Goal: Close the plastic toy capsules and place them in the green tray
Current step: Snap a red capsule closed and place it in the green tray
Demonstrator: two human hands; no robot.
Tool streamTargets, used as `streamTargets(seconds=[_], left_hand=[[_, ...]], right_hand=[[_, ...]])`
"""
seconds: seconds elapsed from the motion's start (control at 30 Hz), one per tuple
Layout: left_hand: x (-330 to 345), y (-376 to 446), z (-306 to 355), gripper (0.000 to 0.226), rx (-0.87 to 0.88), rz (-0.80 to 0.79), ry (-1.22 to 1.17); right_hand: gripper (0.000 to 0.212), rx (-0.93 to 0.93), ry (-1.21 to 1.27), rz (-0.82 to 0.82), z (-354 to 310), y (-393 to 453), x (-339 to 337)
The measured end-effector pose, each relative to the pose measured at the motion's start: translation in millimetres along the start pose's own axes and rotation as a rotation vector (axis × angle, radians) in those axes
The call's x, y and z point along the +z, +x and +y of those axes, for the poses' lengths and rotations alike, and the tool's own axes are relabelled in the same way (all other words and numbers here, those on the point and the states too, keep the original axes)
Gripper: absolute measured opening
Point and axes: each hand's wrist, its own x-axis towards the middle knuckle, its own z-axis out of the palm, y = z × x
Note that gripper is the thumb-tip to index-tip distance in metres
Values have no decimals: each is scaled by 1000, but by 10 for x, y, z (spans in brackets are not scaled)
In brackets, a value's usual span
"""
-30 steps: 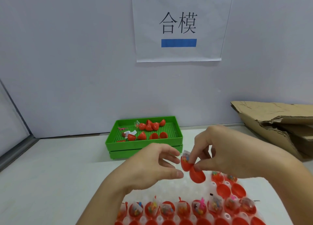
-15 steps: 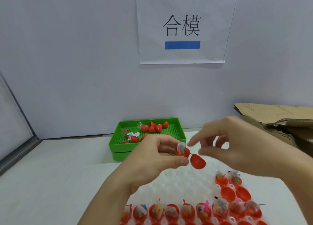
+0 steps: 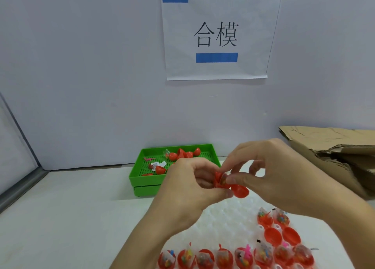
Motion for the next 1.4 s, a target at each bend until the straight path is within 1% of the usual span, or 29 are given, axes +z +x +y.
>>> streamTargets(seconds=[0.3, 0.33, 0.43, 0.5, 0.57, 0.73, 0.87, 0.97, 1.13, 1.3, 1.4], left_hand=[[3, -6, 11, 28, -35, -22, -14], [6, -6, 12, 32, -41, -23, -18], [11, -9, 11, 52, -63, -8, -30], [10, -11, 6, 57, -72, -10, -32], [7, -15, 11, 55, -72, -20, -37], [-2, -11, 25, 40, -46, -36, -42], [-9, -4, 23, 34, -25, -14, -44], [-15, -5, 28, 30, 9, -3, -31], [-21, -18, 54, 29, 53, -18, -36], [-5, -22, 61, 30, 57, -26, -35], [-5, -24, 55, 31, 46, -28, -33]], right_hand=[[22, -1, -30, -32, 16, 35, 35], [23, 2, -24, -36, 21, 37, 41], [21, 12, -35, -47, 35, 41, 61], [20, 8, -39, -46, 28, 42, 65], [20, -2, -27, -26, 15, 43, 61], [20, -34, 9, 35, -22, 44, 34], [19, -50, 26, 66, -52, 37, -3], [21, -44, 98, 70, -48, 26, -30], [28, -8, 239, 53, -15, 7, -85], [32, -5, 242, 60, -41, 6, -72], [30, 3, 242, 72, -47, 1, -54]])
